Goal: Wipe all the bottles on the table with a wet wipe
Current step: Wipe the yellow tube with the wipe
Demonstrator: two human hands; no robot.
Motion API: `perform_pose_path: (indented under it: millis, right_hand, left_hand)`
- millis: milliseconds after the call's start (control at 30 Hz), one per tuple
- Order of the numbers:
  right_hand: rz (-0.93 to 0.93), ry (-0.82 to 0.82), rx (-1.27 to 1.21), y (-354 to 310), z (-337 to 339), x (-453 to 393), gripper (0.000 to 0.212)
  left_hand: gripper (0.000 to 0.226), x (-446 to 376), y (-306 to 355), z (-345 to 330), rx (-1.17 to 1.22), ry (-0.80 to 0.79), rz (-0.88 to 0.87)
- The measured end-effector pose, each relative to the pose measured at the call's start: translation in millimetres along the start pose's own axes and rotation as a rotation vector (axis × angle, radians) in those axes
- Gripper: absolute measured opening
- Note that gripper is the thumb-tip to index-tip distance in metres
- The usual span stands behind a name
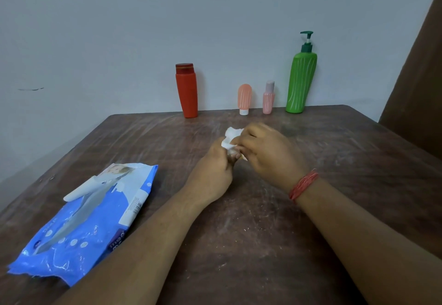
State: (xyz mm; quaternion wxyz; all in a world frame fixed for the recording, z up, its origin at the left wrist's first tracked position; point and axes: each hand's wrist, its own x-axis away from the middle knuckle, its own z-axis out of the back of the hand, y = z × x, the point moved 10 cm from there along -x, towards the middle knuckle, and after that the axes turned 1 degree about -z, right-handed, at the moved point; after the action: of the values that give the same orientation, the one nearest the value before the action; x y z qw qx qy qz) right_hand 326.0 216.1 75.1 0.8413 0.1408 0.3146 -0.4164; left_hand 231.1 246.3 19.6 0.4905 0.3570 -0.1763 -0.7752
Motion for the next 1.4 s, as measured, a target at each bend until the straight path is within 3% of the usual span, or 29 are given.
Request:
perform_pose_path:
  millis: [133,300,433,567,667,800,933,1033,1100,1200,1333,1400]
  right_hand:
    - [-0.185,0.070,0.052,38,9,-2,0.017]
    - [-0.045,0.021,-0.074,11,-1,4,0.019]
    - [-0.185,0.110,-0.086,30,9,4,0.018]
    - [-0.087,0.081,-0.025,13,5,2,0.016]
    - [-0.235,0.141,-0.016,38,14,3,0.017]
    - [-0.104,0.130,-0.043,11,6,3,0.011]
    - [-0.244,0.223,-0.062,42,20,5,0.010]
    - [-0.130,0.145,-0.073,19,9,5,0.010]
    - [-0.084,0.133,-0.030,16,8,3,0.010]
    - [-0.236,0.229,-0.058,43,20,5,0.009]
    - [-0.076,0.107,-0.037,12,3,4,0.009]
    - [-0.137,0.168,0.008,22,11,2,0.010]
  left_hand:
    - [0.020,2,0,1,-0.059,0.014,0.016]
    - [0.020,0,-4,4,0.061,0.032,0.045]
    - [0.021,0,-3,9,0.103,0.076,0.049]
    - [0.028,0,-5,16,0.193,0.126,0.077]
    - [0.029,0,-5,12,0.238,0.115,0.081]
    - [0.033,2,-8,14,0.358,0.126,0.117]
    - [0.020,4,-7,7,0.415,0.073,0.150]
    - [0.019,5,-9,4,0.489,0.065,0.175]
    - [0.017,6,-11,3,0.488,0.047,0.186]
    - [0.014,5,-8,-2,0.433,-0.001,0.167]
    - [0.014,5,-8,0,0.441,0.015,0.181]
    - [0.013,5,-9,0,0.419,0.013,0.187]
